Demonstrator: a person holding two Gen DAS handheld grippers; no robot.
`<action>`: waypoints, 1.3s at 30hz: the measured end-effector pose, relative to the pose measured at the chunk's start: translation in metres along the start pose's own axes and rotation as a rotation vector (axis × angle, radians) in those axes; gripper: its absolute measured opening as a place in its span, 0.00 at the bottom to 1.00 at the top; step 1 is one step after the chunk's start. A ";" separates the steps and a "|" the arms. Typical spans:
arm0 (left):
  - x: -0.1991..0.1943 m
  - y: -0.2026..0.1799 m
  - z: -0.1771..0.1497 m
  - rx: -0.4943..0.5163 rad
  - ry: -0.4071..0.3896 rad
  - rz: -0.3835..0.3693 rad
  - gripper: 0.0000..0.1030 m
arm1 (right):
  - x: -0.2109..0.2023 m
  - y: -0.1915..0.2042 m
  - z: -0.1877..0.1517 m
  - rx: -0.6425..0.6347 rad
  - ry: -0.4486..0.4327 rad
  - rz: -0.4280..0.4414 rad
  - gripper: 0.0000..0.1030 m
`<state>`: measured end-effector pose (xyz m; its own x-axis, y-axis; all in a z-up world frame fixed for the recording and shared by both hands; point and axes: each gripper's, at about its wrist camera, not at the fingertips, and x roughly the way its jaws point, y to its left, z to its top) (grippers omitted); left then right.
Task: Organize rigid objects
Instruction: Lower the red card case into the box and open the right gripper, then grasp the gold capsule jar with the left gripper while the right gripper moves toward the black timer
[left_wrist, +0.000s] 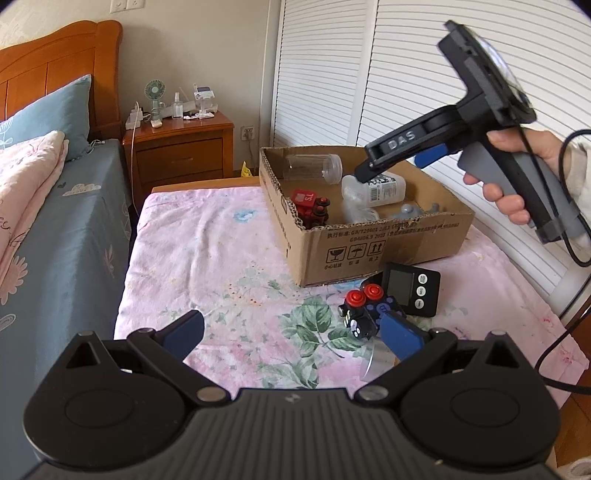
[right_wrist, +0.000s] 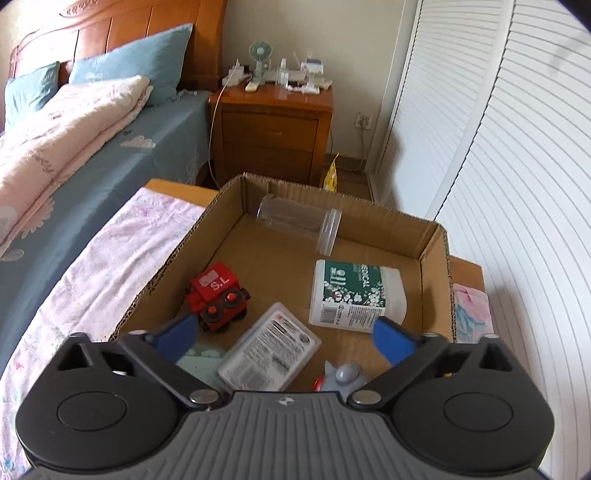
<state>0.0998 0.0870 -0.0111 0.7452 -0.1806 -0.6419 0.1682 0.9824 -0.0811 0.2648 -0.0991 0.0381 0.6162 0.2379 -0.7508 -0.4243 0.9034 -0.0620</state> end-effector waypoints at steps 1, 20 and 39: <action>0.001 0.001 0.000 -0.002 0.002 0.000 0.98 | -0.001 -0.001 -0.001 0.002 0.002 0.003 1.00; 0.004 -0.010 -0.012 0.044 0.064 0.015 0.98 | -0.044 0.004 -0.086 0.100 0.015 -0.083 1.00; 0.016 -0.067 -0.028 0.230 0.120 -0.104 0.98 | -0.037 -0.019 -0.171 0.212 0.108 -0.108 1.00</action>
<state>0.0820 0.0197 -0.0372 0.6367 -0.2599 -0.7260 0.3924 0.9197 0.0149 0.1363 -0.1860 -0.0451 0.5708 0.1070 -0.8141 -0.2045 0.9788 -0.0147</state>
